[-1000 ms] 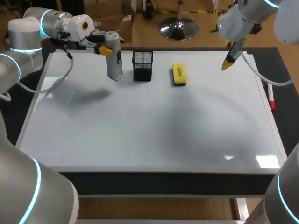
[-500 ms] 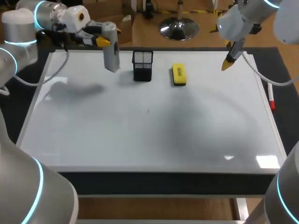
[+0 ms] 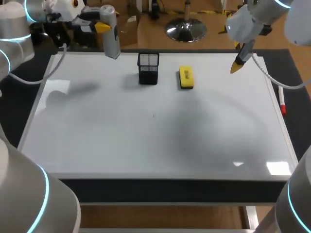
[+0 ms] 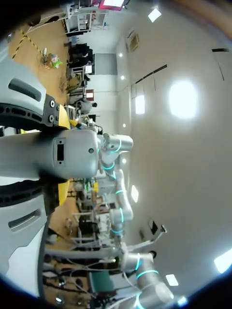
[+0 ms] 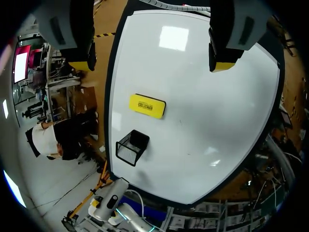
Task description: Pick up the inspection probe, press it on each red-marked spot on the whiteboard one by one, put down the probe, pick up the eraser, and wipe off all the red marks.
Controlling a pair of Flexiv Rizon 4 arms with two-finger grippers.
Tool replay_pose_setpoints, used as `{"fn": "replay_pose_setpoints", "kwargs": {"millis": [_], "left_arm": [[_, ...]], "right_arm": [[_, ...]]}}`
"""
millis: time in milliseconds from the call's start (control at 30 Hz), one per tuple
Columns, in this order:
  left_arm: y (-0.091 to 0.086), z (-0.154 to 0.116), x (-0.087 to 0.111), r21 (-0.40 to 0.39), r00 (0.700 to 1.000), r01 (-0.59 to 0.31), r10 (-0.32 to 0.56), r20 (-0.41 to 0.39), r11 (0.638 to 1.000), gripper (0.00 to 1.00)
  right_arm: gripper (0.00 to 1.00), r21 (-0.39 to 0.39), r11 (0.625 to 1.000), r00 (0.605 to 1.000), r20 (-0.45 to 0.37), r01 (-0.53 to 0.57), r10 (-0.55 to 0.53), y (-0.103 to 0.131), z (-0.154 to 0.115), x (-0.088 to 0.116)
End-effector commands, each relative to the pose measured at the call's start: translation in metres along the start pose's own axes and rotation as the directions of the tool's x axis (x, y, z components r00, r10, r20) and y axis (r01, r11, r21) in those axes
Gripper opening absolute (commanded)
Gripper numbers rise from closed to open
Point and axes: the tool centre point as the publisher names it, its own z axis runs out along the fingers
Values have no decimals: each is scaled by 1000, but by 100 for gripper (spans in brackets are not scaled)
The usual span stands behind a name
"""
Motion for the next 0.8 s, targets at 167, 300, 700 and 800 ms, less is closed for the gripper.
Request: {"fn": "replay_pose_setpoints", "kwargs": {"millis": [167,300,700,800], "left_arm": [[-17,30,-5,-58,927,-22,42,373,998,0],[-19,40,-11,-53,905,-28,47,423,998,0],[-8,69,-22,-46,796,-29,51,603,999,0],[-4,75,-24,-41,775,-28,47,630,999,0]], "right_arm": [[100,3,1000,1000,-2,2,-2,0,0,0],[100,3,1000,1000,-2,2,-2,0,0,0],[100,3,1000,1000,-2,2,-2,0,0,0],[100,3,1000,1000,-2,2,-2,0,0,0]]}}
